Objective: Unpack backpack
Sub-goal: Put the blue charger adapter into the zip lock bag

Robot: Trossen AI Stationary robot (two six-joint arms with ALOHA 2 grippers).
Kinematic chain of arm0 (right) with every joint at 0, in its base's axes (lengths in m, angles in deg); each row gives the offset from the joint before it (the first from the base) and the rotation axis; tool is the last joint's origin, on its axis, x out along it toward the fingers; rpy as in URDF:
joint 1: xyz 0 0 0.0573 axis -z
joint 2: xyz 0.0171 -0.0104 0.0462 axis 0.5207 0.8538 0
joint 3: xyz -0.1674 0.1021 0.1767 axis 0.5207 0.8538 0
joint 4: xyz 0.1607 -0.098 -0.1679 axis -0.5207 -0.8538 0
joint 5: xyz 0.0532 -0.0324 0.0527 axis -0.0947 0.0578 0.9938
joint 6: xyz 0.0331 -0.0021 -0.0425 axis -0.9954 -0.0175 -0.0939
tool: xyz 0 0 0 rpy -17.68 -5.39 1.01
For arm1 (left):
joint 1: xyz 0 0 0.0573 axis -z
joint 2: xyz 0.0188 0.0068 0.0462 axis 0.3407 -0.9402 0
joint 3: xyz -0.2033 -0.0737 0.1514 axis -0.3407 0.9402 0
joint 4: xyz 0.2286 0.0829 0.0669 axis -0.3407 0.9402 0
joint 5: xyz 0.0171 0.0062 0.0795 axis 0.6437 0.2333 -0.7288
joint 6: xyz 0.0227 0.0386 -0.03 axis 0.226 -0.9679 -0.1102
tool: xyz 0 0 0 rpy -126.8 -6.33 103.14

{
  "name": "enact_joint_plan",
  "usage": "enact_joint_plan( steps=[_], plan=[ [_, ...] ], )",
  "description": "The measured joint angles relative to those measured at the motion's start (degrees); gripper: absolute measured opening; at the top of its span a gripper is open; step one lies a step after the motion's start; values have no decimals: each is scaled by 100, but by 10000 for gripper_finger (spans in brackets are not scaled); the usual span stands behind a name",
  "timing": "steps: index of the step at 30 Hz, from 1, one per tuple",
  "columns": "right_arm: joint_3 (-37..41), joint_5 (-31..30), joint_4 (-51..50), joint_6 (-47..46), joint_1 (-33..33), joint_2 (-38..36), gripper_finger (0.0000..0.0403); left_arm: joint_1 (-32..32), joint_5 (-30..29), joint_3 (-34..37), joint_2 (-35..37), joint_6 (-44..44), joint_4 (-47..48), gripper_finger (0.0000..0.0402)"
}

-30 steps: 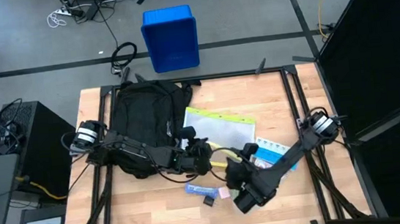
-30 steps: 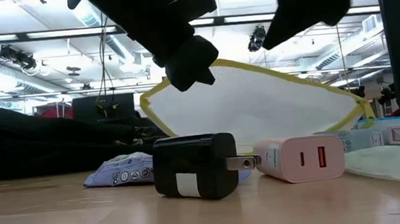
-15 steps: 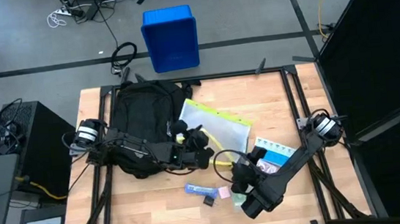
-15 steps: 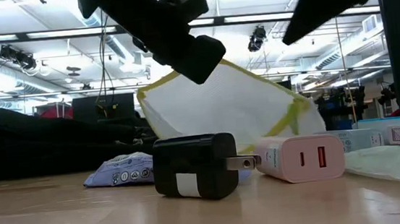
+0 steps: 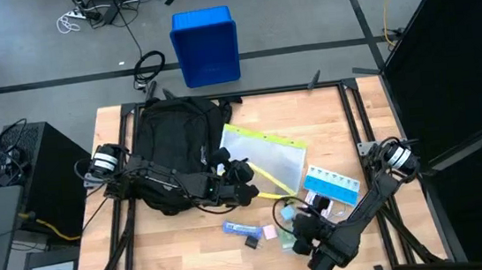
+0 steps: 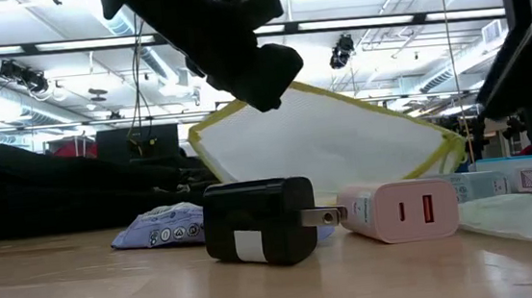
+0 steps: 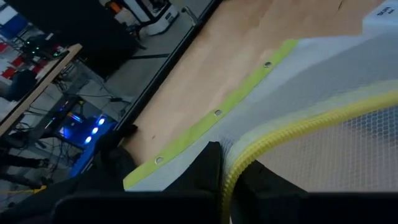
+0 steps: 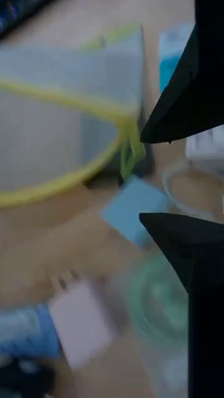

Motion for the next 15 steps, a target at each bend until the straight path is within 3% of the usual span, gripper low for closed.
enact_joint_plan(
  steps=[5, 9, 12, 15],
  plan=[
    [271, 65, 741, 444, 74, 0, 178, 0, 30, 0, 0, -17, -10, 0],
    [625, 129, 680, 295, 165, -137, 180, 0, 36, 0, 0, -135, -2, 0],
    [1081, -165, 624, 165, 265, -661, 173, 0, 43, 0, 0, -149, 4, 0],
    [1678, -422, 1333, 303, 317, -1419, 163, -1, 43, 0, 0, -157, 8, 0]
  ],
)
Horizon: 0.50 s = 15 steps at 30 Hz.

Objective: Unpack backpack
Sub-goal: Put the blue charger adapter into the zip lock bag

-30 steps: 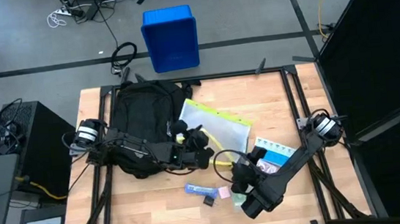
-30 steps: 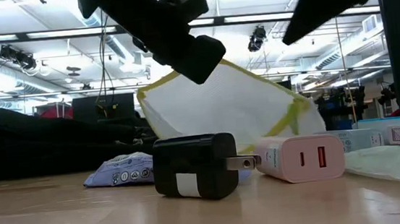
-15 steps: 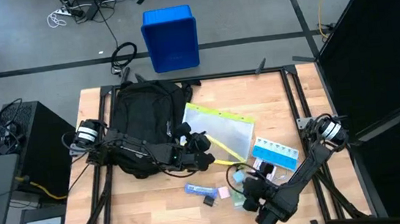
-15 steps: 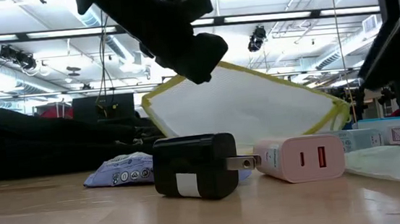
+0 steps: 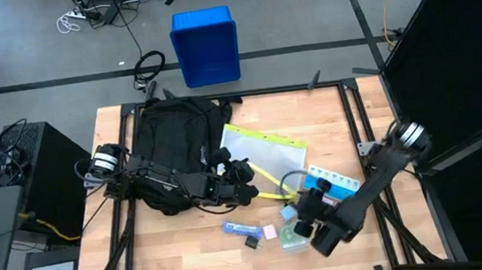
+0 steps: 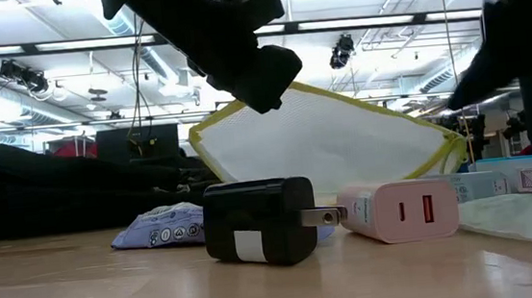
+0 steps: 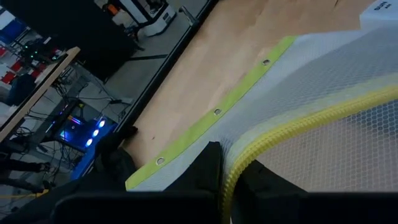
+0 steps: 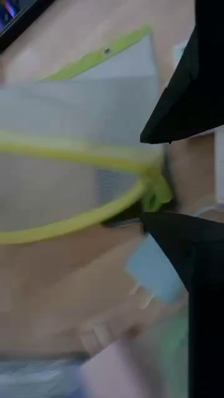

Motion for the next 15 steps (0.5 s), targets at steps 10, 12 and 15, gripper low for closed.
enact_joint_plan(
  steps=[10, 12, 15],
  plan=[
    [2161, 710, 4891, 1881, 232, -957, 164, -110, 223, 0, 0, -24, 14, 0],
    [2212, 749, 4865, 1911, 262, -898, 174, -108, 310, 0, 0, -20, 28, 0],
    [2198, 707, 4893, 2396, 262, -826, 190, -101, 358, 0, 0, -17, 81, 0]
  ],
)
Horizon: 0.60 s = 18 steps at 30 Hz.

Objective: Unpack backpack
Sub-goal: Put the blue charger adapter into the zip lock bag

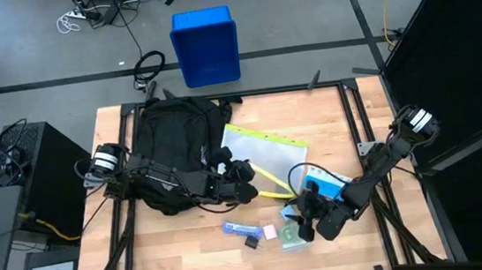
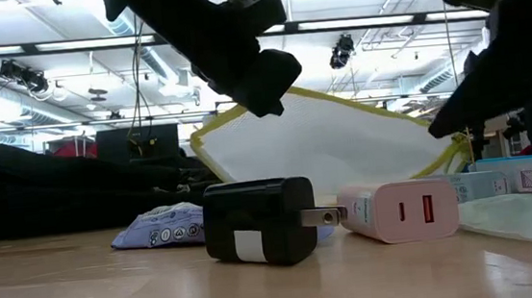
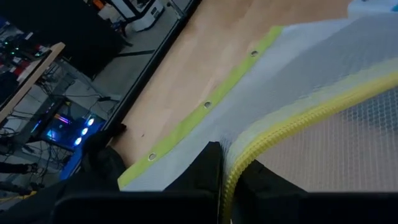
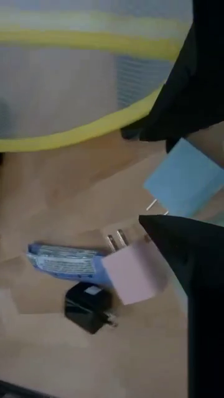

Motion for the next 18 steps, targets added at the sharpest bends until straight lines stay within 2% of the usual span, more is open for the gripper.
enact_joint_plan(
  steps=[10, 15, 18],
  plan=[
    [-17, -48, 1038, 1605, 38, 0, 240, -2, -1, 0, 0, 45, 218, 0],
    [-17, -26, 1096, 2233, 40, 0, 253, -2, -4, 0, 0, 56, 281, 0],
    [-18, 184, 1095, 2568, 65, 0, 252, -2, -6, 0, 0, 58, 283, 0]
  ],
)
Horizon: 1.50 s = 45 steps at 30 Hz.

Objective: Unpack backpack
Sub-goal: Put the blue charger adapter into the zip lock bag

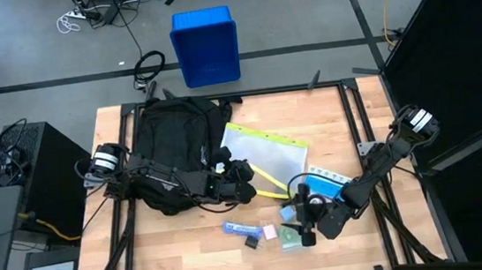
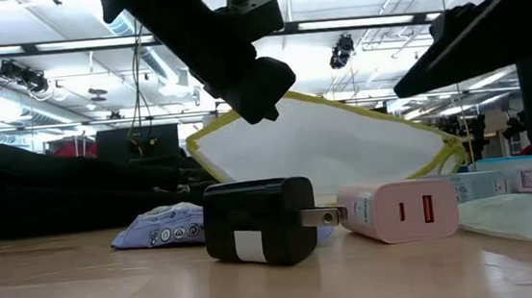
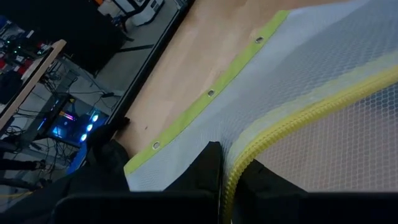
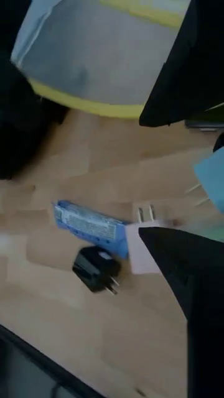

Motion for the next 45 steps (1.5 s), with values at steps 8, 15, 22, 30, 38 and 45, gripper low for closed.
enact_joint_plan(
  steps=[8, 15, 22, 30, 38, 45],
  plan=[
    [-783, 1294, -1946, 25, 599, 0, 231, 0, -4, 0, 0, 2, 0, 0],
    [-1121, 1879, -3096, 92, 824, 2, 247, 0, 147, 0, 0, 17, 7, 0],
    [-1123, 2102, -3150, 233, 840, 2, 272, 0, 152, 0, 0, 111, 17, 0],
    [-1164, 2269, -2907, 512, 851, 478, 273, -2, 166, 2, 0, 111, 27, 0],
    [-1250, 2461, -3130, 378, 999, 931, 259, -4, 187, 2, 0, 149, 137, 0],
    [-1232, 2366, -3151, 378, 1026, 784, 178, -4, 188, 2, 0, 151, 185, 0]
  ],
)
